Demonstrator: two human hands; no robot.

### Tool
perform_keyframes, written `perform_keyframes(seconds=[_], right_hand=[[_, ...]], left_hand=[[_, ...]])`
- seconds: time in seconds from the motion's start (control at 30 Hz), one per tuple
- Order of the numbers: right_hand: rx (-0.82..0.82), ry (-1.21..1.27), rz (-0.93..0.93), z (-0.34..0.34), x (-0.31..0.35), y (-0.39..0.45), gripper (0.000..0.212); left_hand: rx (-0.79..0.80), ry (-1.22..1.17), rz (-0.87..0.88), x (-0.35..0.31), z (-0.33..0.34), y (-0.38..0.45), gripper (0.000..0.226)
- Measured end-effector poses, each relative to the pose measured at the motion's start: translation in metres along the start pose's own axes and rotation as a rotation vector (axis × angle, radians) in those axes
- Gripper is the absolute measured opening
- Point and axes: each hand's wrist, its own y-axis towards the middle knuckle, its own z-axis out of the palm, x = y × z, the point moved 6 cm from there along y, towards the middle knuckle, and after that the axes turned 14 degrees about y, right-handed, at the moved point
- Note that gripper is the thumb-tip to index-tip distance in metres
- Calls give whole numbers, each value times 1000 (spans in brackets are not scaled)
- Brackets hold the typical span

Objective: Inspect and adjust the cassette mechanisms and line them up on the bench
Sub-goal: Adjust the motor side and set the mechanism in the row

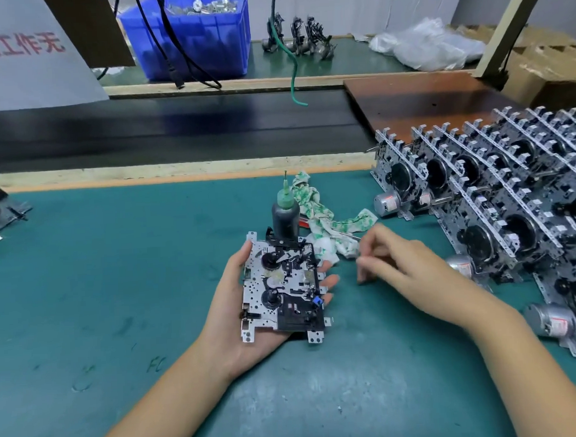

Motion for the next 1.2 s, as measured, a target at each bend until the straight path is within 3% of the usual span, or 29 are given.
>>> perform_keyframes(seconds=[0.17, 0.3, 0.47, 0.77, 0.93, 1.2], right_hand=[[28, 444, 75, 20, 10, 1, 14], [216, 624, 307, 44, 8, -6, 35], [343, 665, 384, 55, 10, -12, 47], [348, 637, 396, 60, 9, -13, 47], [334, 596, 421, 58, 8, -15, 61], [430, 500, 445, 58, 7, -14, 63]], left_hand=[[56, -3, -52, 5, 2, 0, 80], [55, 3, -86, 10, 1, 1, 84], [5, 56, -106, 10, -3, 3, 80], [-34, 107, -98, 10, 0, 3, 76], [-81, 146, -96, 10, -3, 5, 75], [-107, 168, -66, 10, -2, 6, 74]])
